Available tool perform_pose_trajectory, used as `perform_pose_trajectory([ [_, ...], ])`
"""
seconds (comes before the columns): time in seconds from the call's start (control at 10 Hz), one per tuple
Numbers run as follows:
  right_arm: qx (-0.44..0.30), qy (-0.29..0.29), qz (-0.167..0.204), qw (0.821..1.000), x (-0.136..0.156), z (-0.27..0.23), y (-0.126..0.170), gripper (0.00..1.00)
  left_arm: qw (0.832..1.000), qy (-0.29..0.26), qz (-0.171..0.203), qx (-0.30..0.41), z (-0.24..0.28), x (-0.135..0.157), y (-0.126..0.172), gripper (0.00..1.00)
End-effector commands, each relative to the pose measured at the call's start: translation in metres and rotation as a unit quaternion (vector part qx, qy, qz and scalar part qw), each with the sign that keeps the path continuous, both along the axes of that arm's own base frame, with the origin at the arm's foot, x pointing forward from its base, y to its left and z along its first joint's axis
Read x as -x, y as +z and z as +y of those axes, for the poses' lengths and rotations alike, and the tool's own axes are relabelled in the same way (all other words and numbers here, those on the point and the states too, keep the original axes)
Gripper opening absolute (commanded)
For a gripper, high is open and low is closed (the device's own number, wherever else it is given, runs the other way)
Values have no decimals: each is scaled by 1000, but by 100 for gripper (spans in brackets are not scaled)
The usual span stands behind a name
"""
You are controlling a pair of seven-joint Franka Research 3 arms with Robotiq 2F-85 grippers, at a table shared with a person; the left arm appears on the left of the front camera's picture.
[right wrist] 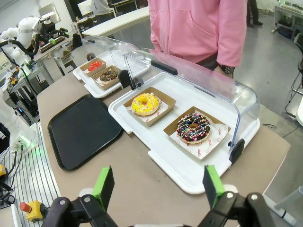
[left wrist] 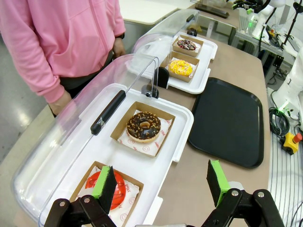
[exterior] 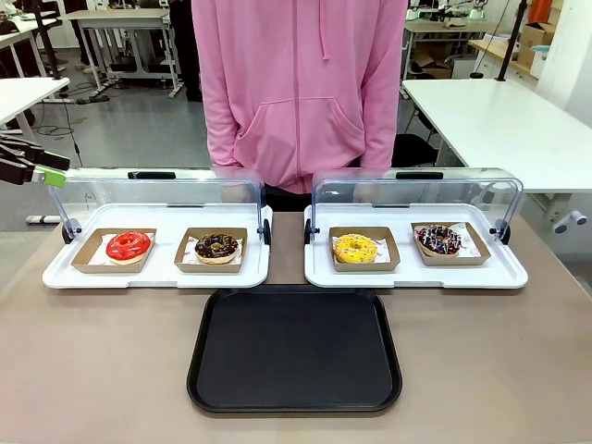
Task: Move the fourth donut from the left to the tray.
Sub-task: Pick up the Paper togo box containing the Donut indicated by the person and place it on the Handle tray.
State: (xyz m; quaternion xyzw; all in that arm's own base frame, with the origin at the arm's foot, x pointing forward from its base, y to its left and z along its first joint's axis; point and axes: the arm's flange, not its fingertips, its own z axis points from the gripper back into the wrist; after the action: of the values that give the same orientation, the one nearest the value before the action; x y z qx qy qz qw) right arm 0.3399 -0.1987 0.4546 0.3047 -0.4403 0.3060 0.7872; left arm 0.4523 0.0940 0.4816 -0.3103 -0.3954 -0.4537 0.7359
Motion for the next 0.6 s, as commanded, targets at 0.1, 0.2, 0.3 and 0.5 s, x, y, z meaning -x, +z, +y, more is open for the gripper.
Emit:
perform_pose_trajectory([
  [0.1,-4,0,-20,1000,-3,0,0,100,1000,-1,0,3,-1,0,1,100],
  [0.2,-4,0,-20,1000,-3,0,0,100,1000,-1,0,3,-1,0,1,100],
  [0.3,-4,0,-20,1000,-3,0,0,100,1000,-1,0,3,-1,0,1,100],
  [0.5,-4,0,-20,1000,-3,0,0,100,1000,-1,0,3,-1,0,1,100],
])
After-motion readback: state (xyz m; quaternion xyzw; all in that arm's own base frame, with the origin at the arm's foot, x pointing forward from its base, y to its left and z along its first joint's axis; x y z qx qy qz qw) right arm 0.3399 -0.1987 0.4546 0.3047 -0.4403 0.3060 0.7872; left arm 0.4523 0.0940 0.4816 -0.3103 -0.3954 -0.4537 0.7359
